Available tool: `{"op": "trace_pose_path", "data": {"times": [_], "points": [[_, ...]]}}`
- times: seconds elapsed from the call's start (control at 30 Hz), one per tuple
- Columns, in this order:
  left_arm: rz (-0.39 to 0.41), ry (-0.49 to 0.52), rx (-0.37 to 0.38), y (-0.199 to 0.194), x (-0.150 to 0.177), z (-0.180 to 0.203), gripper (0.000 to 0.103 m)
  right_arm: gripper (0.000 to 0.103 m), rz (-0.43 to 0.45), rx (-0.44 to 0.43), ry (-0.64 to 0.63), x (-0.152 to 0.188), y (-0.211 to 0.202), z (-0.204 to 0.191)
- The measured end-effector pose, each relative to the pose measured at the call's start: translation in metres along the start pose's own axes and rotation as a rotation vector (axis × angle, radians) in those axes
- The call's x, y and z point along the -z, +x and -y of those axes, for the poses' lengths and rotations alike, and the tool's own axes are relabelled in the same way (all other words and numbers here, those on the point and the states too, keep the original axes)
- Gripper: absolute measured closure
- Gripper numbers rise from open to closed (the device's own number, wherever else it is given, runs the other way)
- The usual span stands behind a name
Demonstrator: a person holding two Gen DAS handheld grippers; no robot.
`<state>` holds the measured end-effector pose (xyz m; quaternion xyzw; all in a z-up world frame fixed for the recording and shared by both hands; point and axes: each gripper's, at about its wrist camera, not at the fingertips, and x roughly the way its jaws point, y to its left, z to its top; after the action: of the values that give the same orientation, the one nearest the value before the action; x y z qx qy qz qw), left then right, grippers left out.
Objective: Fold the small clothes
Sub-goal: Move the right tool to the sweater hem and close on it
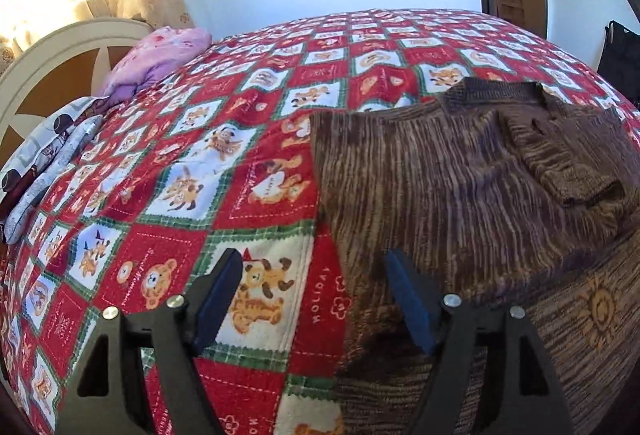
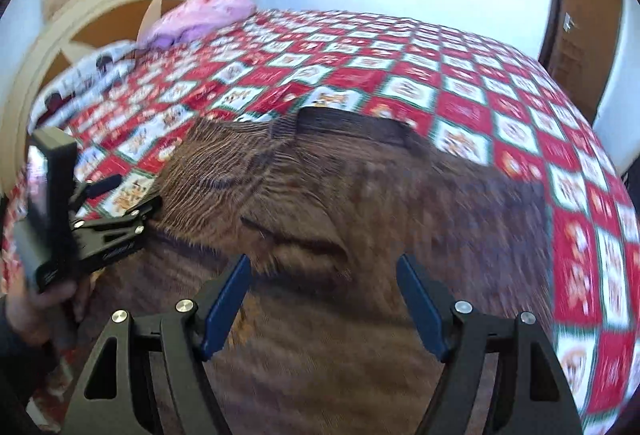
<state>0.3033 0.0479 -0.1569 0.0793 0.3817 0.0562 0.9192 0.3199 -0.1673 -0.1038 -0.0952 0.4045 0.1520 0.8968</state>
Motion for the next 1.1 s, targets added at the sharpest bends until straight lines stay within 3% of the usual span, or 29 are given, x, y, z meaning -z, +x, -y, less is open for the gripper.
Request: {"op": "trace_pose_path", "data": {"times": [0.2, 0.33, 0.47, 0.6, 0.73, 0.87, 1.03, 1.07, 1.1], "points": [[-0.007, -0.046, 0.043, 0.001, 0.005, -0.010, 0.020, 0.027, -0.100, 0.029, -0.058, -0.016, 0.062, -0.033], [-0.010, -0.057, 0.056, 0.005, 0.006, -0.013, 0.020, 0.027, -0.124, 0.063, -0.052, -0.020, 0.079, -0.028], [-0.005, -0.048, 0.049, 0.005, 0.006, -0.012, 0.020, 0.027, -0.129, 0.105, -0.017, -0.028, 0.080, -0.005], [-0.010, -0.056, 0.056, 0.006, 0.007, -0.013, 0.018, 0.027, -0.099, 0.140, 0.128, -0.036, 0.071, 0.042], [-0.009, -0.055, 0.054, 0.005, 0.007, -0.012, 0.018, 0.027, -0.082, 0.279, 0.260, -0.033, 0.063, 0.093], [-0.011, -0.061, 0.052, 0.006, 0.007, -0.013, 0.016, 0.027, -0.060, 0.195, 0.320, -0.024, 0.048, 0.102], [-0.012, -0.071, 0.060, 0.006, 0.007, -0.014, 0.016, 0.027, -0.042, -0.057, 0.286, -0.007, 0.026, 0.061], [-0.013, -0.073, 0.062, 0.006, 0.007, -0.015, 0.016, 0.029, -0.071, -0.076, 0.272, -0.002, 0.028, 0.052], [-0.014, -0.077, 0.067, 0.007, 0.007, -0.015, 0.016, 0.039, -0.092, -0.088, 0.265, 0.002, 0.030, 0.046]]}}
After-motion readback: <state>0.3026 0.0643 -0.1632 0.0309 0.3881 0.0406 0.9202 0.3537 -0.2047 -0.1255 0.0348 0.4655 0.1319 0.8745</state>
